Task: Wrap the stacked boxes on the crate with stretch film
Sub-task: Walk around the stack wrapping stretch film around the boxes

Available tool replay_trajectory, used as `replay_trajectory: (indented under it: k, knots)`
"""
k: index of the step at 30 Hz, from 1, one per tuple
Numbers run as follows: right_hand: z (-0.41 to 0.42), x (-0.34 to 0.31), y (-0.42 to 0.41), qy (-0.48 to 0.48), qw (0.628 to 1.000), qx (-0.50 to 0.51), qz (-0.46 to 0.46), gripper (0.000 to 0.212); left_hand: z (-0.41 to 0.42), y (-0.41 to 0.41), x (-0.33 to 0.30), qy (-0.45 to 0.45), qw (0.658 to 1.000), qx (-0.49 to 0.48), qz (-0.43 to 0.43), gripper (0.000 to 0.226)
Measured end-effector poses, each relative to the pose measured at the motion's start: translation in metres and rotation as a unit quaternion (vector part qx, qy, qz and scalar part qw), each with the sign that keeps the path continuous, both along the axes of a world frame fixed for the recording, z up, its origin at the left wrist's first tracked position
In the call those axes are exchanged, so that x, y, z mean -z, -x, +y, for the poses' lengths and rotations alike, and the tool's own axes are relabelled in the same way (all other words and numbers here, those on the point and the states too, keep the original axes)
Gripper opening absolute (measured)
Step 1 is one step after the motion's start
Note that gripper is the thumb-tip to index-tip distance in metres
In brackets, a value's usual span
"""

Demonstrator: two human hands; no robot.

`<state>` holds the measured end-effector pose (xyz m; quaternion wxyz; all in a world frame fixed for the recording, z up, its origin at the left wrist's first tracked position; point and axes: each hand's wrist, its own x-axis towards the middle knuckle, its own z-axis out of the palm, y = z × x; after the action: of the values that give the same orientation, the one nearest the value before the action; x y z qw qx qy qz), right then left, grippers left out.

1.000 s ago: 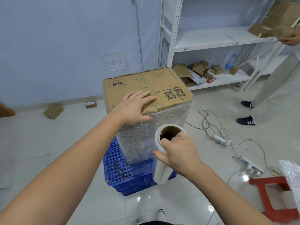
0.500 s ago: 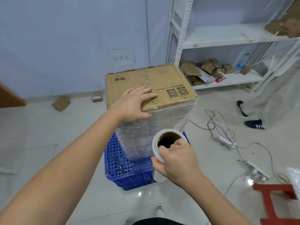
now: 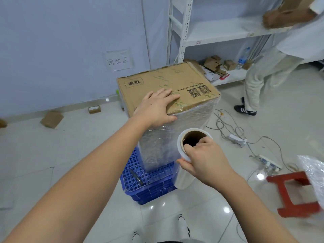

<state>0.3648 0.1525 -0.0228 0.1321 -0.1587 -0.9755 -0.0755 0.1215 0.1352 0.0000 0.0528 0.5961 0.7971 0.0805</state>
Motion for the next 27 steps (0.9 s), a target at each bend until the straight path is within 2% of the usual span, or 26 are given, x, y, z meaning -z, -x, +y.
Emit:
replay_trajectory:
  k: [6, 11, 13, 19, 23, 24, 27]
  knots:
    - [-0.013, 0.007, 0.006, 0.003, 0.998, 0.043, 0.042, 0.043, 0.003, 0.002, 0.005, -0.016, 1.000, 0.018, 0.005, 0.086]
    - [-0.019, 0.005, 0.002, -0.002, 0.995, 0.101, 0.026, 0.064, 0.001, 0.003, 0.003, -0.018, 1.000, 0.020, 0.005, 0.085]
    - [-0.019, 0.004, 0.000, -0.002, 0.992, 0.123, 0.018, 0.065, 0.001, 0.002, 0.002, -0.018, 1.000, 0.021, 0.000, 0.085]
    - [-0.017, -0.009, -0.007, 0.072, 0.971, 0.208, -0.089, 0.043, 0.000, 0.000, -0.002, -0.011, 0.999, 0.025, -0.032, 0.084]
    - [-0.021, -0.009, -0.007, 0.087, 0.959, 0.250, -0.099, 0.023, 0.001, 0.000, -0.003, -0.009, 0.999, 0.022, -0.037, 0.084]
    - [-0.023, -0.009, -0.006, 0.084, 0.957, 0.263, -0.092, 0.026, 0.002, 0.000, -0.002, -0.009, 0.999, 0.022, -0.037, 0.084]
    - [-0.022, -0.009, 0.001, 0.074, 0.945, 0.311, -0.064, 0.057, 0.002, 0.000, -0.001, -0.014, 0.999, 0.021, -0.034, 0.084]
